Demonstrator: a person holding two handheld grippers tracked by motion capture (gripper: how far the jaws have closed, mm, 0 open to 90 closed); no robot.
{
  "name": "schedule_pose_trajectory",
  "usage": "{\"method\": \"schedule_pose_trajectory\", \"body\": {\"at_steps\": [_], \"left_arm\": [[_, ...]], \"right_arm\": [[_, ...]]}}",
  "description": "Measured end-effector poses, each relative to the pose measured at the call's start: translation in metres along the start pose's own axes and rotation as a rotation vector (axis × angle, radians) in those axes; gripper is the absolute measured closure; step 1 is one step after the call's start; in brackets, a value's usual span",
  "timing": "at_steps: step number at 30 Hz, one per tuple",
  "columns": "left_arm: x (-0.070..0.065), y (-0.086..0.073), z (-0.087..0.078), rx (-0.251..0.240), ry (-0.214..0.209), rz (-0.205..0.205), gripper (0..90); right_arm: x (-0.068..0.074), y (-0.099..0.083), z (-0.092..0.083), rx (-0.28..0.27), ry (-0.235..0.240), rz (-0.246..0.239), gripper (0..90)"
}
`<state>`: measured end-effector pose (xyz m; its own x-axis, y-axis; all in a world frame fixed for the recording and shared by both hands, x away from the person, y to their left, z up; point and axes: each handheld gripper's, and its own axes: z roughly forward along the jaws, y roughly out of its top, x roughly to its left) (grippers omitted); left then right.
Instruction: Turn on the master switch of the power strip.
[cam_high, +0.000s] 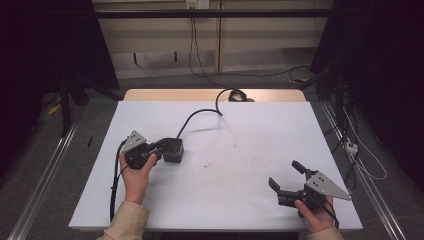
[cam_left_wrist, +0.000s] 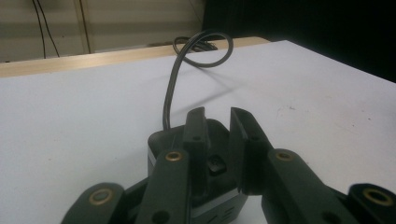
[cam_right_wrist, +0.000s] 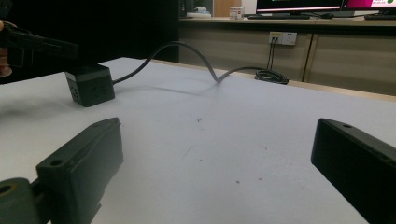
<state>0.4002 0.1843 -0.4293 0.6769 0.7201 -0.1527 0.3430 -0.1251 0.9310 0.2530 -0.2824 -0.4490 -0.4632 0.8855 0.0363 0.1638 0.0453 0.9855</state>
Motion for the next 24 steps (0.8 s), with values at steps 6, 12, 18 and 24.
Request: {"method": "schedule_pose_trajectory", "body": {"at_steps": [6, 12, 18, 24], "left_arm": [[0.0011, -0.0004, 0.0006, 0.007, 0.003, -0.005, 81.0], [-0.0002, 0.0, 0.0021, 0.021, -0.008, -0.002, 86.2], [-0.002, 0.0002, 0.0025, 0.036, -0.011, -0.001, 90.0], [-0.0023, -0.0002, 0.0031, 0.059, -0.008, 0.005, 90.0]], "right_arm": [[0.0001, 0.0, 0.0001, -0.001, -0.002, 0.003, 1.8], [0.0002, 0.0, -0.0001, -0.002, -0.002, 0.002, 1.8], [0.0004, -0.0001, 0.0, -0.001, -0.003, 0.008, 1.8], [0.001, 0.0, -0.0001, -0.001, 0.0, 0.004, 1.8]]}}
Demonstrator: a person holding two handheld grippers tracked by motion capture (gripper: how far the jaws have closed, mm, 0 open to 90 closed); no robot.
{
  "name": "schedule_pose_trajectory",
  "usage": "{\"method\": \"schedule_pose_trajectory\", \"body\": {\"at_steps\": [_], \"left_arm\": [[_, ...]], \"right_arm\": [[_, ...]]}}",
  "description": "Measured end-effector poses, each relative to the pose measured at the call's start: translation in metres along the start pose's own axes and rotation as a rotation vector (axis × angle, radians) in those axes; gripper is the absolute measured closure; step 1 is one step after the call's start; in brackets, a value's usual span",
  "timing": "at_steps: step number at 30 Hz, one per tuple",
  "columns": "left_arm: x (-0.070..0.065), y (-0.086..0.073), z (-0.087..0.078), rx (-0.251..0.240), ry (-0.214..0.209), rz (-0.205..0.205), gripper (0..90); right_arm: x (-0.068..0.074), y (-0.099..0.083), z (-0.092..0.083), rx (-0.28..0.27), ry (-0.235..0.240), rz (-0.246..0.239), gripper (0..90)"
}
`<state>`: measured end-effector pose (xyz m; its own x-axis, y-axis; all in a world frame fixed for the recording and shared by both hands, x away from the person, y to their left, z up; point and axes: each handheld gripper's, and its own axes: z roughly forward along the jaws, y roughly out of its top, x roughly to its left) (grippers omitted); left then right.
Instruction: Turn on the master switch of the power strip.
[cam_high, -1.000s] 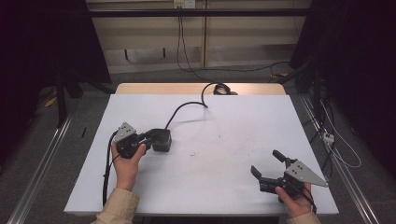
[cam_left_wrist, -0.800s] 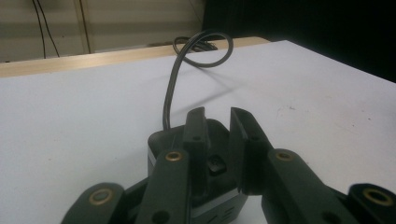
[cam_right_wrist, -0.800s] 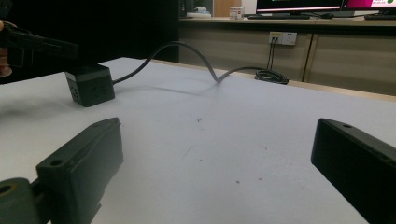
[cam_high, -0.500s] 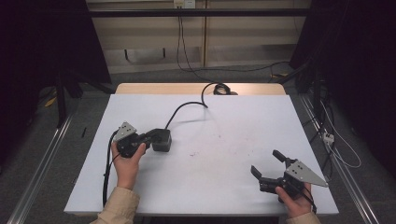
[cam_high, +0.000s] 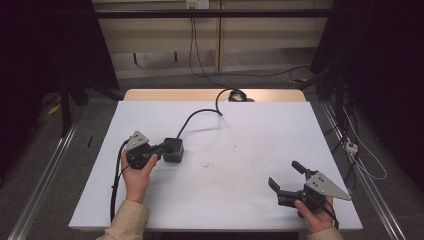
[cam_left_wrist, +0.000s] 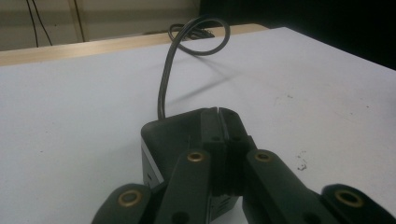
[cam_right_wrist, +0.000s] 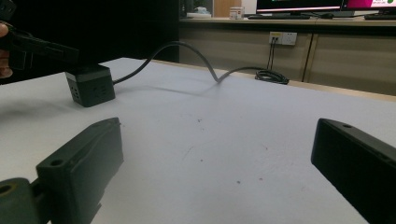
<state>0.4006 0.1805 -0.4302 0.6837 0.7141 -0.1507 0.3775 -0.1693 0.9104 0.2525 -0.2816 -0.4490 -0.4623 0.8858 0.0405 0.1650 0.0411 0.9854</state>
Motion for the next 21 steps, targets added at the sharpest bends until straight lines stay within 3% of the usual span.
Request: {"method": "schedule_pose_trajectory", "body": {"at_steps": [21], "left_arm": [[-0.0014, -0.0025, 0.0049, 0.023, 0.008, 0.016, 90.0]], "right_arm": [[-0.0012, -0.0001, -0.0006, 0.0, 0.001, -0.008, 1.8]]}}
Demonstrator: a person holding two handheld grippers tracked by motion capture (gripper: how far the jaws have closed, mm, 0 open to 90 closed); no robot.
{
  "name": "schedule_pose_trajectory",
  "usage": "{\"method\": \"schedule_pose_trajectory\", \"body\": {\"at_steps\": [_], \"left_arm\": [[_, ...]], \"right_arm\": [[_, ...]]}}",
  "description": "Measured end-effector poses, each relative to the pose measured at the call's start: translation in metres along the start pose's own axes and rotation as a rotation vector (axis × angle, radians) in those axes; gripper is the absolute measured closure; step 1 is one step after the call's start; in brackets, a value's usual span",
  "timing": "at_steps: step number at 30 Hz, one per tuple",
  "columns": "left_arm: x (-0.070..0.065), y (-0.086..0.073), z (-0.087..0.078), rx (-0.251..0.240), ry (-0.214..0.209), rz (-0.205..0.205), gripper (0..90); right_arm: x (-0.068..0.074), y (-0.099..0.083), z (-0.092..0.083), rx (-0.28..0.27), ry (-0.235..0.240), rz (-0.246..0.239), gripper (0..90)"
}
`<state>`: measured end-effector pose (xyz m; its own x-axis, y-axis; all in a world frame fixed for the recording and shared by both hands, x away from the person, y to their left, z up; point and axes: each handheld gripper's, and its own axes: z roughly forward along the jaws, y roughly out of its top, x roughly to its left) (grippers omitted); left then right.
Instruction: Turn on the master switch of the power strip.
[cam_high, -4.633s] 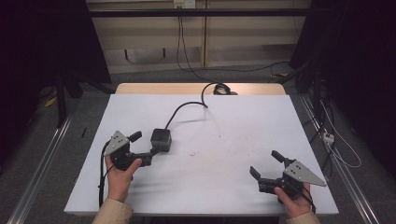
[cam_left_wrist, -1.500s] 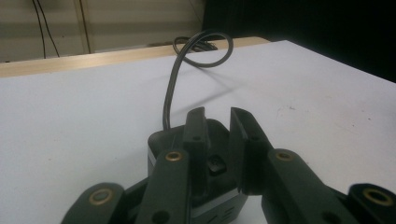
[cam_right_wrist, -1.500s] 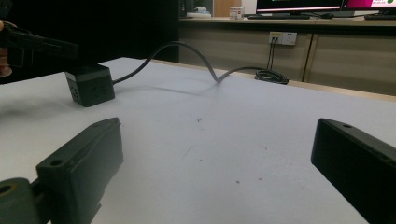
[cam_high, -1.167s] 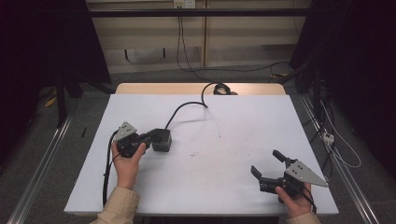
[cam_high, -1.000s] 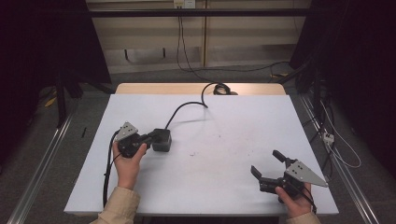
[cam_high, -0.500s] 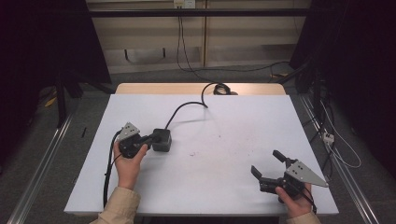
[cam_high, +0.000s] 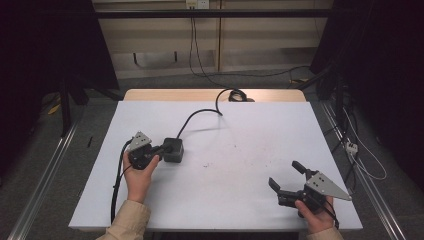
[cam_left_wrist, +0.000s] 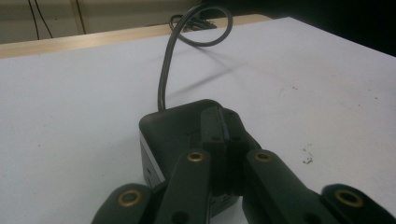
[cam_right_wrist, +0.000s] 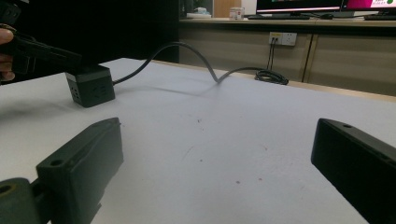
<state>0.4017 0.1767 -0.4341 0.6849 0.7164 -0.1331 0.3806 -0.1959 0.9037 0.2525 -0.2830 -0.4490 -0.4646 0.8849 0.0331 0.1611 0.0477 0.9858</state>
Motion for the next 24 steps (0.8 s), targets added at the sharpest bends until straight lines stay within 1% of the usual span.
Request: {"method": "schedule_pose_trajectory", "body": {"at_steps": [12, 14, 19, 24], "left_arm": [[-0.0006, -0.0003, 0.0004, -0.002, 0.006, -0.002, 90.0], [-0.0006, -0.0004, 0.0007, -0.003, 0.009, 0.006, 90.0], [0.0, -0.0005, 0.0008, 0.0, 0.01, 0.004, 90.0], [-0.0004, -0.0003, 0.001, 0.008, 0.016, 0.015, 90.0]], "right_arm": [[0.0, 0.0001, -0.0005, -0.002, -0.002, -0.001, 1.8], [-0.0001, 0.0001, -0.0004, -0.001, -0.004, 0.003, 1.8], [0.0002, 0.0002, -0.0007, -0.002, -0.005, 0.001, 1.8], [0.0005, 0.0002, -0.0006, -0.003, -0.005, 0.001, 1.8]]}}
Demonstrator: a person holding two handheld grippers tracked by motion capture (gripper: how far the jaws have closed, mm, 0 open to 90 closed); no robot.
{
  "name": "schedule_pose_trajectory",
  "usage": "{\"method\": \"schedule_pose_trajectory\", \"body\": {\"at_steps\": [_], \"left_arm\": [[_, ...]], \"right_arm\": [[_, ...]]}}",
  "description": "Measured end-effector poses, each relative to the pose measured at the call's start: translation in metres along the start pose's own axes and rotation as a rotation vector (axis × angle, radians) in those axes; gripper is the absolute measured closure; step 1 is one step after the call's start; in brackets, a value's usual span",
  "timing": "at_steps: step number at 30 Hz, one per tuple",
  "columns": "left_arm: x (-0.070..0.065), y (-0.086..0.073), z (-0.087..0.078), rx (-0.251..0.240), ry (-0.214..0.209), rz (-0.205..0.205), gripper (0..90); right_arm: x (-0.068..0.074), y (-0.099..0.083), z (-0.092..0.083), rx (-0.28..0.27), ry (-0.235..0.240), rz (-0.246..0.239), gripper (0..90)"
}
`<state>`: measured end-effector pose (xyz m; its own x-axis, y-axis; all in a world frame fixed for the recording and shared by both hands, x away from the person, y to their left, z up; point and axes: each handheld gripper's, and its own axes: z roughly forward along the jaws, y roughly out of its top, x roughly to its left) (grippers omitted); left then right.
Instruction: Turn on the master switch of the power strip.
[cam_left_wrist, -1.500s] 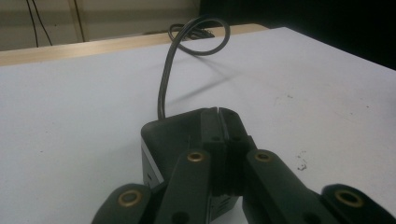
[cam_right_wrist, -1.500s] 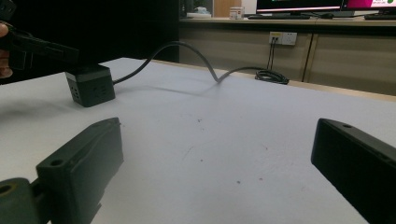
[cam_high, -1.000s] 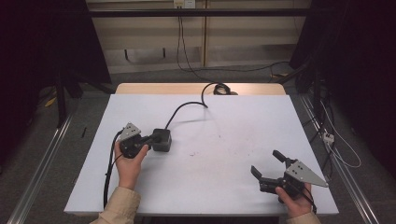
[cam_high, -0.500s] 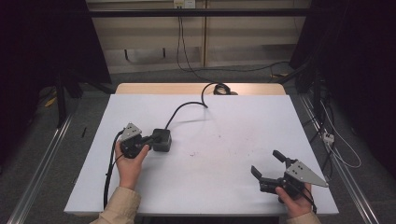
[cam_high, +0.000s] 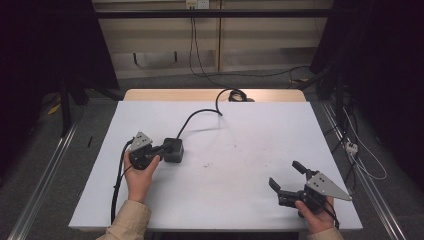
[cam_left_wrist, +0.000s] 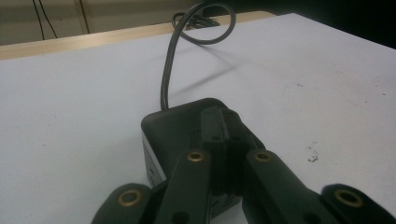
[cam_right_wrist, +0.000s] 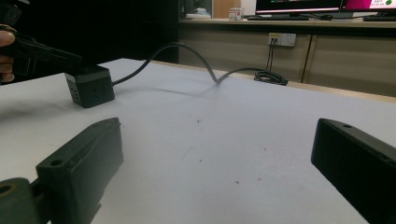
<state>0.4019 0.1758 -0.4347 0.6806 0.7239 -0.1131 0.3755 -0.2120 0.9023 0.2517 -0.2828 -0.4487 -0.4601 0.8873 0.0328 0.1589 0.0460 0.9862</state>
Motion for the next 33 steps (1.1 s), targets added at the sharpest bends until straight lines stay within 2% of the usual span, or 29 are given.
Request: {"method": "schedule_pose_trajectory", "body": {"at_steps": [17, 19, 33], "left_arm": [[-0.0002, -0.0003, 0.0007, 0.006, 0.001, -0.005, 90.0], [0.0001, -0.0005, 0.0007, 0.006, -0.001, -0.018, 90.0], [-0.0003, 0.0002, 0.0012, 0.011, 0.0, -0.016, 90.0]], "right_arm": [[0.0006, 0.0002, 0.0001, -0.001, 0.0, 0.001, 1.7], [0.001, 0.0002, 0.0001, -0.002, 0.0, 0.004, 1.8], [0.0012, -0.0001, 0.0002, -0.002, -0.002, 0.005, 1.7]]}}
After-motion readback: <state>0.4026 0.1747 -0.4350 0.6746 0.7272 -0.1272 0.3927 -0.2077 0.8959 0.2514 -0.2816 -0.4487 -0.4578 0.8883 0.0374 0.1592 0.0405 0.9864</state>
